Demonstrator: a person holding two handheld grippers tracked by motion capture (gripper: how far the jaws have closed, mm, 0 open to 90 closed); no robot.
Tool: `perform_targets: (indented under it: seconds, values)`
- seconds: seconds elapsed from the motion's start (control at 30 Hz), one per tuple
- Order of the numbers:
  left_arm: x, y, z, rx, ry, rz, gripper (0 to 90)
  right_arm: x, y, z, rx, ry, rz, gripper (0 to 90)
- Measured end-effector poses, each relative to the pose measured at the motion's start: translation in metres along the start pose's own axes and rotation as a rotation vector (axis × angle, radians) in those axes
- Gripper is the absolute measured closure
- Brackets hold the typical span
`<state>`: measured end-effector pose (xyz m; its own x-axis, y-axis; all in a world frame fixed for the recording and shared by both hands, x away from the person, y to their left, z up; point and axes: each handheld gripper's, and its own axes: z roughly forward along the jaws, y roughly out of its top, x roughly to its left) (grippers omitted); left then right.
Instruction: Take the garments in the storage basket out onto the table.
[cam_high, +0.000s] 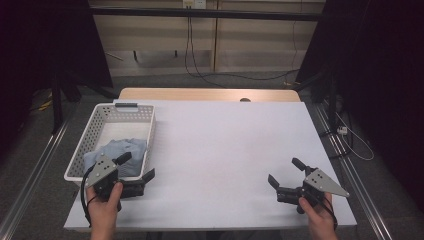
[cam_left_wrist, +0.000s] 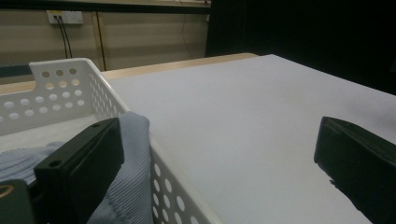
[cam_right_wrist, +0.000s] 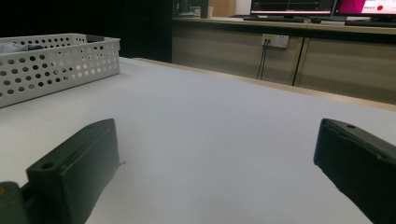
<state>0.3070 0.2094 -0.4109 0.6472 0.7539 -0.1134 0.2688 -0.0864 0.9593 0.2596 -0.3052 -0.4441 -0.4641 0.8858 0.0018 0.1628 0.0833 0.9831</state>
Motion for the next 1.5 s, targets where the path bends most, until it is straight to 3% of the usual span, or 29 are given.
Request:
perform_targets:
  seconds: [0.2,0.3,0.37,0.43,0.53,0.7,0.93,1.1,1.23,1.5]
  values:
    - [-0.002,0.000,0.001,0.018,-0.002,0.028,2.0,-0.004,0.001,-0.001,-0.002,-0.001,0.010,0.0]
    - [-0.002,0.001,0.001,0.013,0.005,0.015,1.9,-0.001,0.001,-0.003,0.012,-0.001,-0.004,0.0]
    - [0.000,0.002,0.000,0.035,0.004,0.023,2.1,0.000,0.004,-0.003,-0.011,0.013,-0.005,0.0]
    - [0.001,0.003,-0.002,0.033,0.001,0.002,2.0,0.002,0.005,-0.001,-0.019,0.020,-0.011,0.0]
    - [0.003,0.009,-0.004,0.029,0.000,0.013,2.1,0.005,0.003,0.001,-0.007,0.039,-0.009,0.0]
    - [0.006,0.020,-0.005,0.023,-0.018,0.020,2.2,0.010,0.005,0.000,-0.002,0.057,-0.048,0.0]
    - [0.018,0.029,-0.001,0.068,-0.035,0.024,2.1,0.009,0.004,-0.001,-0.005,0.072,-0.035,0.0]
    - [0.028,0.033,-0.002,0.100,-0.034,0.054,2.2,0.007,0.004,-0.002,0.000,0.075,-0.034,0.0]
    - [0.037,0.036,-0.001,0.110,-0.024,0.041,2.2,0.007,0.004,-0.003,-0.001,0.072,-0.032,0.0]
    - [0.053,0.042,0.007,0.158,-0.027,0.058,2.3,0.005,0.004,-0.006,-0.008,0.070,-0.029,0.0]
